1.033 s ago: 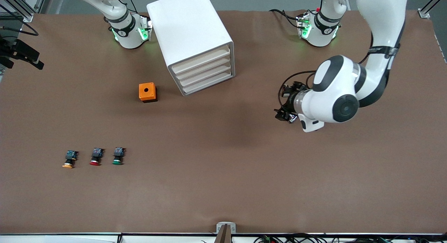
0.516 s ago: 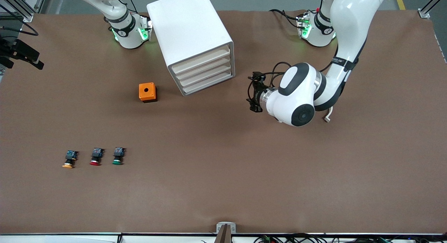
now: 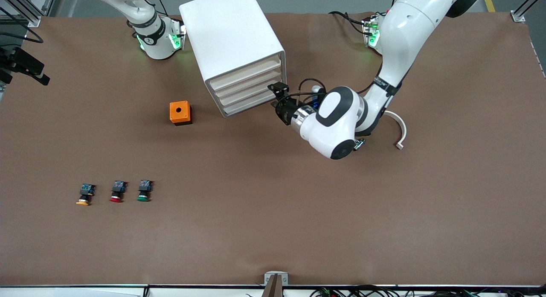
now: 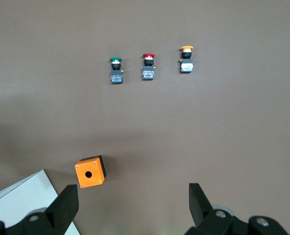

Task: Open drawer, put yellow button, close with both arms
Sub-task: 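Reach the left gripper to the white drawer unit's drawer front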

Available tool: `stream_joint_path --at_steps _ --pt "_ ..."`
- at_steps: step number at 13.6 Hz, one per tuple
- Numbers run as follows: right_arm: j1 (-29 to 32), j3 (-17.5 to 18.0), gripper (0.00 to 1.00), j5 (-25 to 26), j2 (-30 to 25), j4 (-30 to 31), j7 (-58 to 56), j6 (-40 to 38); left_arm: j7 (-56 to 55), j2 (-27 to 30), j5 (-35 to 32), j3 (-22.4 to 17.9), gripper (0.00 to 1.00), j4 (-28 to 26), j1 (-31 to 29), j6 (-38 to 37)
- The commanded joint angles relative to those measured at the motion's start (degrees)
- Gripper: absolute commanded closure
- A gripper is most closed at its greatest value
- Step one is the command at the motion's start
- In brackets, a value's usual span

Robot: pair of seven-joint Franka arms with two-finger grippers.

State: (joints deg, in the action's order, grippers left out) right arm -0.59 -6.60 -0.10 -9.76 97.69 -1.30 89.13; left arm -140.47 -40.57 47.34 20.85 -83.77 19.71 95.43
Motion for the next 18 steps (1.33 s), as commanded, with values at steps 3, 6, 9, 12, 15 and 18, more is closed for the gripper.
stream_joint_path --at_steps 3,6,9,12,15,18 --pt "1.6 0.2 0.0 0.9 10.1 -3.0 0.2 2.8 -3.1 -2.5 8.6 0.0 0.35 2.3 2.5 -0.8" --pt "4.7 0.2 0.0 0.8 19.4 -4.7 0.0 9.4 -3.1 -3.2 8.6 0.0 0.38 2.2 4.0 -0.8" --pt "7.1 0.2 0.0 0.6 25.7 -3.4 -1.9 21.0 -3.0 -3.6 8.6 0.0 0.43 2.2 5.6 -0.8" --pt "9.1 0.3 0.0 0.5 32.2 -2.9 -6.3 31.9 -2.7 -4.9 8.6 0.0 0.48 2.2 7.3 -0.8" --pt "10.4 0.4 0.0 -0.2 37.9 -2.9 -6.3 38.9 -3.1 -5.0 8.6 0.0 0.66 2.2 7.5 -0.8" --pt "11.3 0.5 0.0 -0.7 42.9 -3.1 -6.4 44.3 -2.9 -4.8 8.2 0.0 0.92 2.3 8.0 -0.8"
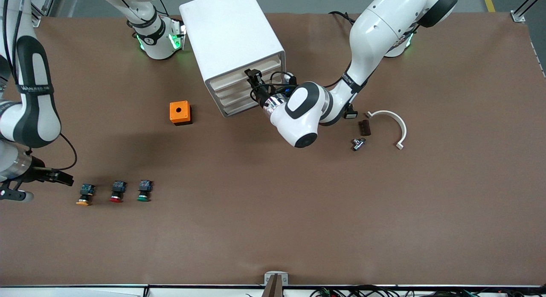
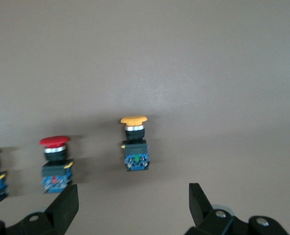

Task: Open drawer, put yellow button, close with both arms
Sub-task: 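Open the drawer with the left gripper while the right gripper grasps the button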

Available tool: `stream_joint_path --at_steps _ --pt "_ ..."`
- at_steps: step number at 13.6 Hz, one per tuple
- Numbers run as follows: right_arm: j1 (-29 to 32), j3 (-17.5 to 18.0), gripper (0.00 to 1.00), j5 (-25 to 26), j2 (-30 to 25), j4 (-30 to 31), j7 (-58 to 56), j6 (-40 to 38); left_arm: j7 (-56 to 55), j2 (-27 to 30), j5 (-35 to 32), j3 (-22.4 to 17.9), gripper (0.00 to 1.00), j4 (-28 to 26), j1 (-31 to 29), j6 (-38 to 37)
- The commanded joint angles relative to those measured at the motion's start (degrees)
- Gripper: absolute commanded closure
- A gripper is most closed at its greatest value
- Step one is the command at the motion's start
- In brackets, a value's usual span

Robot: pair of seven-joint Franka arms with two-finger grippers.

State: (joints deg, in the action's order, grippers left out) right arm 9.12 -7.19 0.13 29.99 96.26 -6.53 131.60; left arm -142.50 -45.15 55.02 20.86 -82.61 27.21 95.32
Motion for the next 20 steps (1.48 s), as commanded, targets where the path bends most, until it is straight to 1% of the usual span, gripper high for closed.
stream_joint_path --at_steps 1,3,5,7,9,10,13,15,16,17,18,19,20 --pt "2.0 1.2 0.0 -1.4 5.2 -1.8 -2.1 3.7 -0.8 -0.2 0.4 0.0 0.92 1.1 0.4 -0.7" --pt "2.0 1.3 0.0 -1.5 7.8 -1.9 -2.9 8.0 -0.5 0.2 -0.5 -0.6 0.94 1.4 -0.1 -0.7" --pt "2.0 2.3 0.0 -1.8 9.7 -2.0 -3.0 9.4 -0.4 0.0 -2.2 -1.4 0.97 3.1 -1.5 -0.8" --pt "2.0 2.6 0.0 -1.9 11.0 -1.9 -3.0 11.9 -0.3 0.1 -2.4 -2.1 0.97 4.3 -4.2 -0.8" --pt "2.1 2.6 0.0 -1.9 11.8 -2.0 -4.6 12.1 0.0 -0.2 -2.4 -2.5 0.97 6.0 -6.5 -0.8" --pt "2.4 2.6 0.0 -2.0 12.1 -2.0 -5.6 12.8 1.2 -0.2 -2.4 -3.5 0.96 6.8 -7.3 -0.7" --pt "2.5 2.6 0.0 -3.2 13.2 -2.0 -5.8 13.6 4.3 -0.4 -2.3 -7.3 0.91 7.7 -7.5 -0.1" --pt "2.5 2.6 0.0 -3.7 13.8 -2.0 -5.7 13.6 6.8 -0.5 -2.2 -7.9 0.91 7.9 -7.6 1.8" --pt "2.5 2.6 0.06 -4.2 13.9 -1.9 -5.7 13.5 7.3 -0.5 -2.2 -7.9 0.91 7.9 -7.5 3.5" --pt "2.4 2.6 0.21 -4.2 14.0 -1.9 -5.9 13.4 7.4 -0.4 -2.2 -7.9 0.89 8.0 -7.6 4.3" --pt "2.4 2.6 0.43 -4.2 13.9 -1.8 -6.0 13.2 8.2 -0.5 -2.2 -7.9 0.8 8.0 -7.6 4.6" --pt "2.4 2.6 0.63 -4.2 13.9 -1.8 -6.4 13.1 9.2 -0.5 -2.3 -8.0 0.69 7.9 -7.6 4.5" --pt "2.4 2.6 0.88 -4.2 13.8 -1.9 -6.5 12.8 9.3 -0.5 -2.3 -8.0 0.41 7.8 -7.6 4.6"
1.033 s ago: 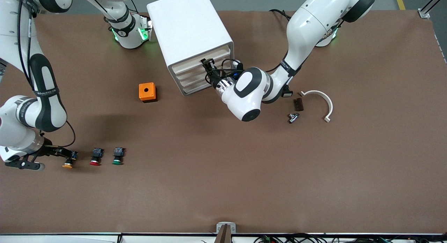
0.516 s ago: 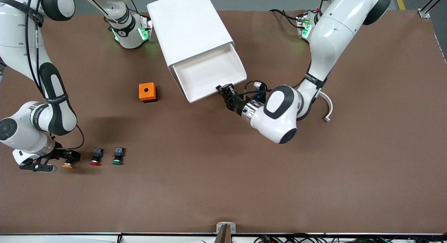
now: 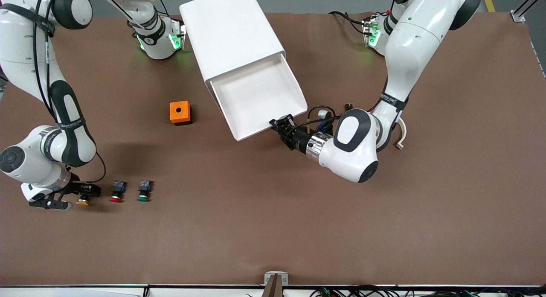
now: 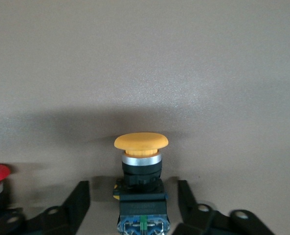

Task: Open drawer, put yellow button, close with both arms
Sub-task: 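Open the drawer with the left gripper while the right gripper grasps the button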

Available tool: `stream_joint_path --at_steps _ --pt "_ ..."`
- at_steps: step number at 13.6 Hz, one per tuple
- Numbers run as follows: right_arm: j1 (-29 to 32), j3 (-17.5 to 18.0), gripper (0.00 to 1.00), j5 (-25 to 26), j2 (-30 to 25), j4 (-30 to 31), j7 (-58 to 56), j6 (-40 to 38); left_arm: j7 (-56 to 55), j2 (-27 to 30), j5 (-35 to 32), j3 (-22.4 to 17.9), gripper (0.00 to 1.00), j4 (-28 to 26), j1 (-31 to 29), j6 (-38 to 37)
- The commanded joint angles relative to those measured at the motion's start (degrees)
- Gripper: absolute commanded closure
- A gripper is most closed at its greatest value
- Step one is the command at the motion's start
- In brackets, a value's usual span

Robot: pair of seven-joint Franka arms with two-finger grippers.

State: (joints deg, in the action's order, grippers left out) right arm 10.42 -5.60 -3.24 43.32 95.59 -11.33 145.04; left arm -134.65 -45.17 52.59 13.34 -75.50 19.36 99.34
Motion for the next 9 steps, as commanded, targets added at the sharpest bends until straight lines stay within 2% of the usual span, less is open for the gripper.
stream_joint_path --at_steps 1,4,7,9 --pt "1.1 1.0 1.0 -0.8 0.3 -1.4 -1.7 -0.7 1.5 -0.4 0.1 -0.5 0.02 0.7 0.2 0.5" --pt "0.8 1.1 1.0 -0.9 -0.2 -2.7 -1.5 -3.1 2.4 0.3 -0.6 -0.5 0.01 0.7 -1.0 0.2" --pt "0.6 1.1 1.0 -1.5 -3.4 -5.8 -1.2 -13.3 4.0 1.4 -4.9 -0.5 0.01 1.0 -2.0 0.1" --pt "0.1 1.0 1.0 -5.3 -9.2 -5.2 0.2 -22.5 4.0 1.5 -9.7 -0.5 0.01 1.8 -3.5 0.1"
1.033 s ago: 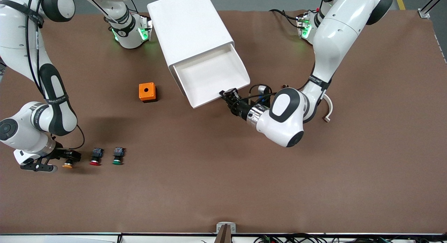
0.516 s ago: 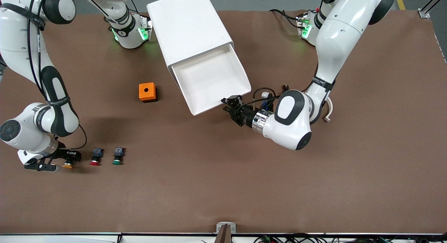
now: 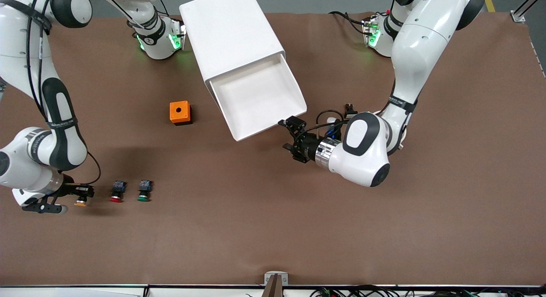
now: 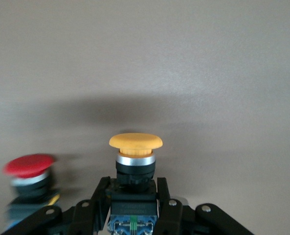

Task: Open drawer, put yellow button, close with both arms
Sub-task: 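Open the drawer with the left gripper while the right gripper grasps the button, then carry the yellow button into the open drawer and release it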

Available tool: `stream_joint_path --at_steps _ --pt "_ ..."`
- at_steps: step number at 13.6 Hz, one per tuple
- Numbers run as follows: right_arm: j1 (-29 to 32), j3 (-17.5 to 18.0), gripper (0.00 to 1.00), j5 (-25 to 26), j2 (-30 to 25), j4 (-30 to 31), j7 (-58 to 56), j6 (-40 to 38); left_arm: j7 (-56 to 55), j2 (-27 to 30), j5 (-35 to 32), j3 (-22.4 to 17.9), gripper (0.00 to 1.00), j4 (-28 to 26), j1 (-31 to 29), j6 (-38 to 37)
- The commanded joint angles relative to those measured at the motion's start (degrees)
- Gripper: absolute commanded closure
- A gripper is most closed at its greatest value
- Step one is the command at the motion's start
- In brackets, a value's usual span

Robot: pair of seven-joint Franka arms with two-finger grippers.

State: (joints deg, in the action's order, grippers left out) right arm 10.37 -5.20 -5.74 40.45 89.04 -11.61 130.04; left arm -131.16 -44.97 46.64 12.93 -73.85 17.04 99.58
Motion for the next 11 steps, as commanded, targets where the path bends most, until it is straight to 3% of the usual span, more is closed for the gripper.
stream_joint_path --at_steps 1,3,6,11 --pt "-0.2 0.6 1.0 -3.0 -9.2 1.4 1.4 -11.4 0.1 1.7 -6.1 -0.2 0.01 0.6 -1.7 -0.2" --pt "-2.0 0.6 1.0 -3.1 -16.4 4.1 6.0 -16.5 0.5 3.5 -9.1 -2.1 0.01 0.9 -2.8 -0.2" --pt "-8.7 0.5 1.0 -3.0 -26.9 7.4 21.8 -24.7 5.1 5.2 -15.2 -2.8 0.01 1.0 -3.9 -1.4" --pt "-24.9 0.6 1.0 -3.1 -40.0 15.6 51.5 -25.8 17.4 8.5 -20.5 -3.0 0.01 0.9 -7.9 -3.1"
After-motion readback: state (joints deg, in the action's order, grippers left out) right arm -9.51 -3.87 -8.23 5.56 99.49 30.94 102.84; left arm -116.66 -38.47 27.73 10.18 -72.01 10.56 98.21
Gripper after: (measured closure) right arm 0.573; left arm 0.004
